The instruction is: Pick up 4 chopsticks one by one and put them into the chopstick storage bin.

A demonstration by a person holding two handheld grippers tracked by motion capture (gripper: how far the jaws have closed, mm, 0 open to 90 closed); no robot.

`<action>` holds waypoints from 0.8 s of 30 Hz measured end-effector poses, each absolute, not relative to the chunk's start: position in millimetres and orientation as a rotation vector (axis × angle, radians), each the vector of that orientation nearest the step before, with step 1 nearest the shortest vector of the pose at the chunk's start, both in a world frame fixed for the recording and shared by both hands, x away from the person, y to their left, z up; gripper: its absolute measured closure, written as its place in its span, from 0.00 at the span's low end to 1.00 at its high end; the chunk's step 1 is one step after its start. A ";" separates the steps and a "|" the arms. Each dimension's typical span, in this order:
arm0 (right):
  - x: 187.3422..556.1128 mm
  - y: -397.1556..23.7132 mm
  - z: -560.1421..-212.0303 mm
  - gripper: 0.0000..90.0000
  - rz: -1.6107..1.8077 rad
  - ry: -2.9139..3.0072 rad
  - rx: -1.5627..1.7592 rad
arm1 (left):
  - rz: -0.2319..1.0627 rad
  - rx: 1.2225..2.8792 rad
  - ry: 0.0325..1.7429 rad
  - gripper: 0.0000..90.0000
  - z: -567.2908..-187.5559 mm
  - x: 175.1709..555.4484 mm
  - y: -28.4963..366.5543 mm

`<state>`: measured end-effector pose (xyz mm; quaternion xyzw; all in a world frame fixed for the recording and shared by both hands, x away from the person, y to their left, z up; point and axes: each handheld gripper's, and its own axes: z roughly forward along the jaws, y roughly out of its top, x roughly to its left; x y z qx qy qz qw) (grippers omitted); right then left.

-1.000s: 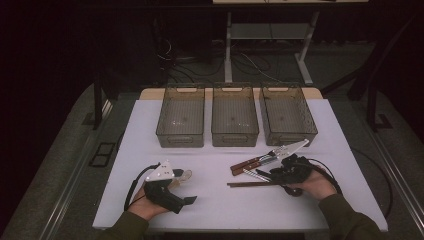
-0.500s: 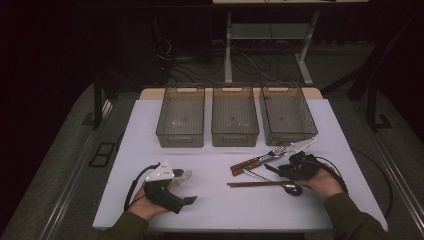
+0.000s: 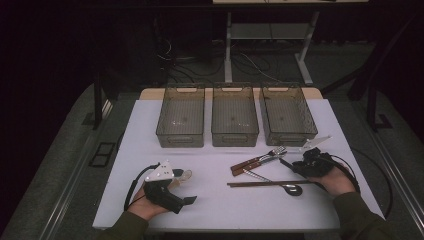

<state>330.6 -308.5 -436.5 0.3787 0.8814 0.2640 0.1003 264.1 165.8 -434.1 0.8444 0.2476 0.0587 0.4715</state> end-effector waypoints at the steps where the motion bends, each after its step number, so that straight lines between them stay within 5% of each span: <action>1: 331.0 -310.5 -436.6 0.86 0.781 2.598 1.129 | 0.145 2.068 0.606 0.00 -434.1 264.2 165.8; 12: 334.7 -324.8 -438.2 0.86 0.780 2.535 1.191 | 0.143 2.069 0.605 0.00 -434.3 264.2 165.5; 16: 331.2 -330.6 -432.6 0.79 0.893 2.506 1.213 | 0.144 2.066 0.606 0.00 -434.0 264.1 165.9; 24: 308.0 -357.2 -424.3 0.87 0.900 2.469 1.232 | 0.143 2.066 0.603 0.00 -433.7 264.2 166.8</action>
